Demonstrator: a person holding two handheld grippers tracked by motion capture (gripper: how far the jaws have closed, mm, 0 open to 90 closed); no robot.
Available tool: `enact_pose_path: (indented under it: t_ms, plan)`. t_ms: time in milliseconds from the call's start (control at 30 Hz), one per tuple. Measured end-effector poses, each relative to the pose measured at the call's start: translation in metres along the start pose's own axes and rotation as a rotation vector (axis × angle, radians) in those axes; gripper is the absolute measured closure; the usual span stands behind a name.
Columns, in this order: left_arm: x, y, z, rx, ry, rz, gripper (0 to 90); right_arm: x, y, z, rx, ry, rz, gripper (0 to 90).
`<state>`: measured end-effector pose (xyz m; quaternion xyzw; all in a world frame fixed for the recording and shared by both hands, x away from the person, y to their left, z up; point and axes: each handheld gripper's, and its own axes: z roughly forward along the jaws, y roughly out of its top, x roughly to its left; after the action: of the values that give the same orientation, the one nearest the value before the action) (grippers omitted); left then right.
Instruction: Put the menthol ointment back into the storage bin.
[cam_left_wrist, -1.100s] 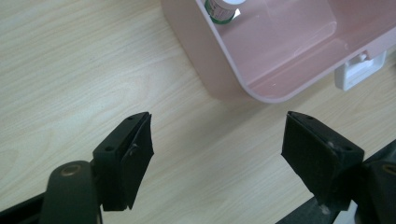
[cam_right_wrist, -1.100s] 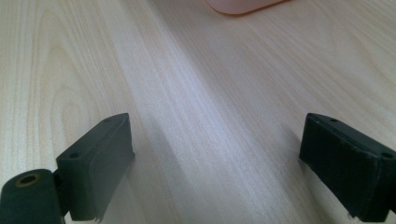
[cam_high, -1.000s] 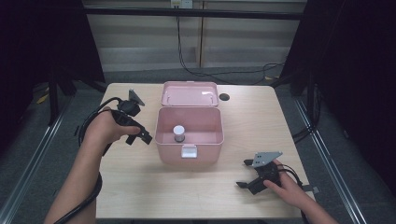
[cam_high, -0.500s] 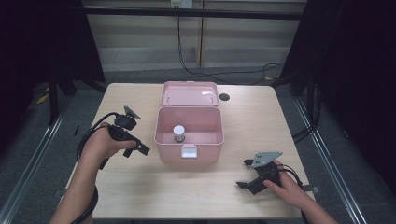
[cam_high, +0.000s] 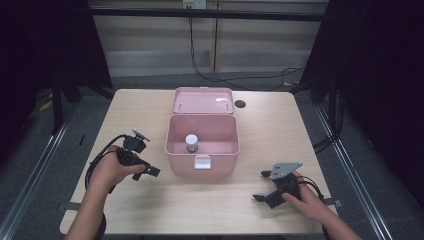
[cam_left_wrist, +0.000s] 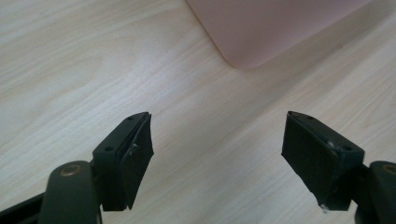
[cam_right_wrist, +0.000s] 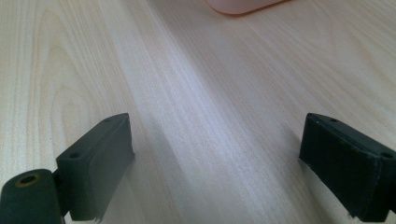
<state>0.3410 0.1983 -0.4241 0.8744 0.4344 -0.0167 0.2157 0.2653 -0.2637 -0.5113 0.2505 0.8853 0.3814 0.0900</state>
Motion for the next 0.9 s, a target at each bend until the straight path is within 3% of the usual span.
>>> enact_pose_path:
  t_ms: [67, 167, 233, 467, 633, 767, 900]
  plan:
    - [0.002, -0.005, 0.008, 0.003, 0.003, 0.02, 24.1, 0.0, 0.0, 0.0, 0.0, 0.0, 0.0, 8.9]
    - [0.003, -0.011, 0.015, -0.014, -0.015, 0.007, 23.7, 0.0, 0.0, 0.0, 0.0, 0.0, 0.001, 8.9]
    - [0.004, -0.014, 0.02, -0.024, -0.018, 0.021, 23.2, 0.0, 0.0, 0.0, 0.0, 0.0, 0.0, 8.9]
    - [0.01, -0.026, 0.034, -0.047, -0.008, 0.05, 22.2, 0.0, 0.0, 0.0, 0.0, 0.0, 0.0, 8.9]
    - [0.012, -0.032, 0.042, -0.078, -0.006, 0.055, 21.9, 0.0, 0.0, 0.0, 0.0, 0.0, -0.001, 8.9]
    - [0.014, -0.036, 0.046, -0.129, 0.003, 0.068, 20.7, 0.0, 0.0, 0.0, 0.0, 0.0, 0.0, 8.9]
    - [0.014, -0.039, 0.048, -0.16, 0.012, 0.11, 18.8, 0.0, 0.0, 0.0, 0.0, 0.0, 0.0, 8.9]
